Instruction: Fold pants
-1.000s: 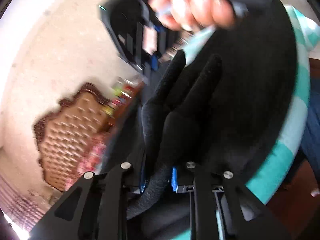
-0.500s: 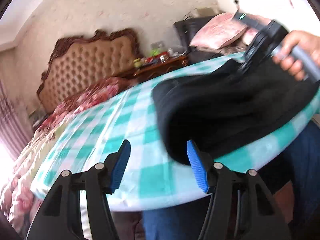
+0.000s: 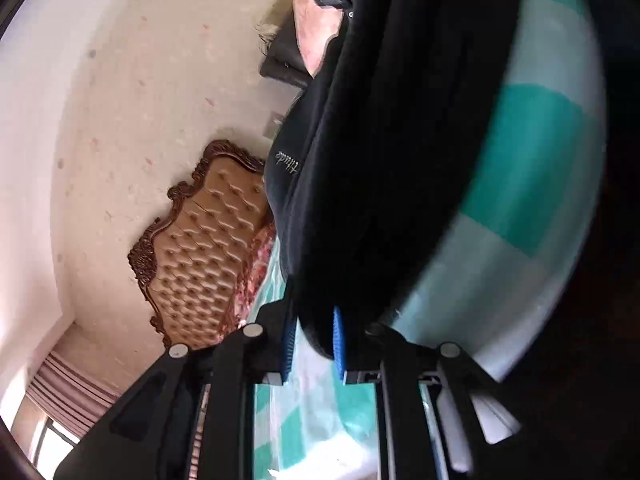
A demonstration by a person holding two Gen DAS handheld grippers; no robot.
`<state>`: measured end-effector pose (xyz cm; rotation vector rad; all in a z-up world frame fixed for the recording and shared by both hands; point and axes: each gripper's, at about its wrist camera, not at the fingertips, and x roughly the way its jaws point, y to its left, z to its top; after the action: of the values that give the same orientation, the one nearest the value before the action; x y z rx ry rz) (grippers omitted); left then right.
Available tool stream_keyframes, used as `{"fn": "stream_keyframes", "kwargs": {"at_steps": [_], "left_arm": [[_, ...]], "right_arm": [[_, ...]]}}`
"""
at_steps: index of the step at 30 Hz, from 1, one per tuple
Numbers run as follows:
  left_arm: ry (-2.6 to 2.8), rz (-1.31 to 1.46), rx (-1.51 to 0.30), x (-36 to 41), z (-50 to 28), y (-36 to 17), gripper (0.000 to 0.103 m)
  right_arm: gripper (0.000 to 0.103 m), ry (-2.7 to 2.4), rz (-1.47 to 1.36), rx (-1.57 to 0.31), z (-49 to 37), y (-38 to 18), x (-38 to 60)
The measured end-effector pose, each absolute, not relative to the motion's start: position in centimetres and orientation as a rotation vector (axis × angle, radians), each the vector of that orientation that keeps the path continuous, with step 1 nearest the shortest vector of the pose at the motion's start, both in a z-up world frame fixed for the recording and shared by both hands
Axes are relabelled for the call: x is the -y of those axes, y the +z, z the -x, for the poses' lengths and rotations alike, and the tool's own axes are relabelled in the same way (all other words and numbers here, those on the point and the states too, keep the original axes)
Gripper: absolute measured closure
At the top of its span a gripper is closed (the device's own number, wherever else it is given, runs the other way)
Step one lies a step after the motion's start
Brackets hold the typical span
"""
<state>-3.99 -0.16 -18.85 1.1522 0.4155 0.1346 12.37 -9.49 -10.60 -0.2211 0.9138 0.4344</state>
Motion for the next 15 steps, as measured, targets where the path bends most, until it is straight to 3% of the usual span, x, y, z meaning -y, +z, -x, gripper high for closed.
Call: {"fn": "stream_keyframes", "kwargs": {"at_steps": [2, 5, 6, 11, 15], "left_arm": [[0.129, -1.190, -0.417, 0.2, 4.1, -18.9, 0.087], [0.078, -1.044, -0.468, -0.6, 4.4, -16.0, 0.066], [0.060, -0.960, -0.474, -1.3, 4.9, -14.2, 0.055], [-0.064, -0.445, -0.538, -5.9, 4.4, -6.1, 0.055], [-0.201, -0.133, -0.599, -8.1, -4.4, -3.6, 0.072]], "right_arm": [[0.103, 0.411, 0.267, -0.890, -11.7, -11.0, 8.7], [0.103, 0.391, 0.260, -0.877, -11.7, -11.2, 8.5], [0.103, 0.393, 0.250, -0.878, -11.8, -11.2, 8.6], [0.103, 0.386, 0.245, -0.828, -11.4, -11.6, 8.6], [0.103, 0.363, 0.275, -0.791, -10.7, -11.8, 8.2]]}}
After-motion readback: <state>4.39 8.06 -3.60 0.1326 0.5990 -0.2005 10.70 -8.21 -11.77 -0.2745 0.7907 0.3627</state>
